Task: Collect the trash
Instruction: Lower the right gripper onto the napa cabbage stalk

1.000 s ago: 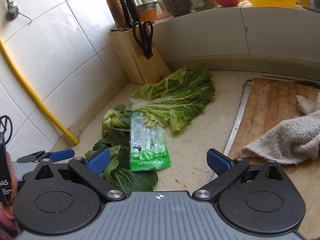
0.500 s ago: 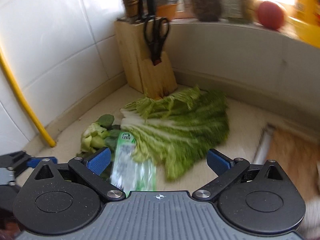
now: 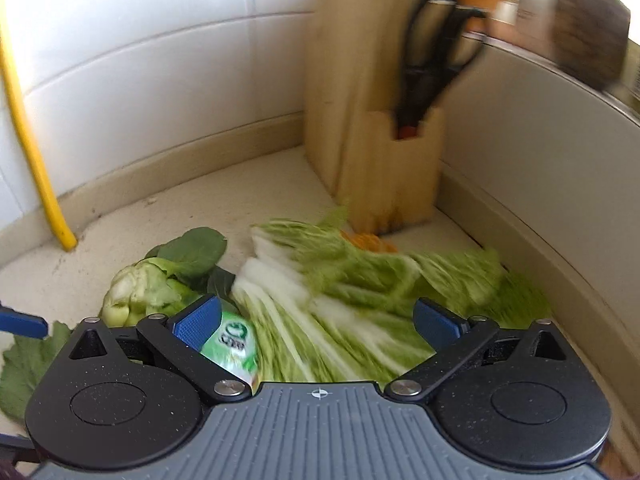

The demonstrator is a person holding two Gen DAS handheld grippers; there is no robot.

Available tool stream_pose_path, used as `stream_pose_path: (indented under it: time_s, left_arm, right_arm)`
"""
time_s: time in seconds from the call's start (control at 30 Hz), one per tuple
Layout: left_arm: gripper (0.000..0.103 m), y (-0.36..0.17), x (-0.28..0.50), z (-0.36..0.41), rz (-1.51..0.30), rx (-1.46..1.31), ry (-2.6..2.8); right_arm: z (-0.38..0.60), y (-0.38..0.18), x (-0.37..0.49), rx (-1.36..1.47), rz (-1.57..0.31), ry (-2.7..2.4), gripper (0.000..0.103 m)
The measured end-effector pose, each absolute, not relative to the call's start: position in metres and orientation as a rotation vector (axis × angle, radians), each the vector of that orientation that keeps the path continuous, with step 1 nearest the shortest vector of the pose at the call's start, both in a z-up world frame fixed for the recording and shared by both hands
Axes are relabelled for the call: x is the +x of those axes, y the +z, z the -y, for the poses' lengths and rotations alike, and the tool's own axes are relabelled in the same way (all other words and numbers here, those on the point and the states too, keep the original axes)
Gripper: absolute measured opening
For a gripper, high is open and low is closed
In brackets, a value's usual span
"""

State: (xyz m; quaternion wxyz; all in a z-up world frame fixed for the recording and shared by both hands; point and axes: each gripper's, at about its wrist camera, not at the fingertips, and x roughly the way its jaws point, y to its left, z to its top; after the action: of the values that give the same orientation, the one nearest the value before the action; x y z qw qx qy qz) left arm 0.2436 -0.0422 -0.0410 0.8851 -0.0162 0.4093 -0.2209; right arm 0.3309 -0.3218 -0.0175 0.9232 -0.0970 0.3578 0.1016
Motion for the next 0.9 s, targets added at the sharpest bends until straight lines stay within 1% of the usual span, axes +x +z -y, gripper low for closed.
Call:
stream_pose_path:
  time_s: [0.2, 0.27, 0.3, 0.43, 0.6, 0.73, 0.9]
  left_arm:
    - [0.095, -0.042, 0.242, 0.041, -0.857, -0.023, -0.476]
    - [0.095, -0.042, 0.241, 0.041, -0.857, -0.025, -0.473]
    - [0.095, -0.043, 0.241, 0.040, -0.860, -0.029, -0.472]
    - [0.095, -0.046, 0.242, 0.040, -0.878, -0.039, -0.459]
    - [0.095, -0.047, 0.242, 0.040, -0.885, -0.054, -0.457]
    - [0.095, -0.048, 0.242, 0.040, -0.884, -0.056, -0.473]
    - [0.095, -0.050, 0.244, 0.034, -0.881, -0.076, -0.473]
  right_arm:
    - [0.313, -0.039, 0.365, -0.369, -0.815, 0.228, 0.103]
    - [0.326, -0.046, 0.380, -0.296, -0.857, 0.235, 0.103]
    - [0.333, -0.045, 0.384, -0.256, -0.838, 0.236, 0.103]
    - [0.338, -0.046, 0.388, -0.269, -0.837, 0.230, 0.103]
    - [0.344, -0.045, 0.364, -0.243, -0.884, 0.226, 0.101]
    - [0.351, -0.039, 0.339, -0.214, -0.930, 0.211, 0.096]
    - [0.355, -0.033, 0.294, -0.134, -1.013, 0.249, 0.095]
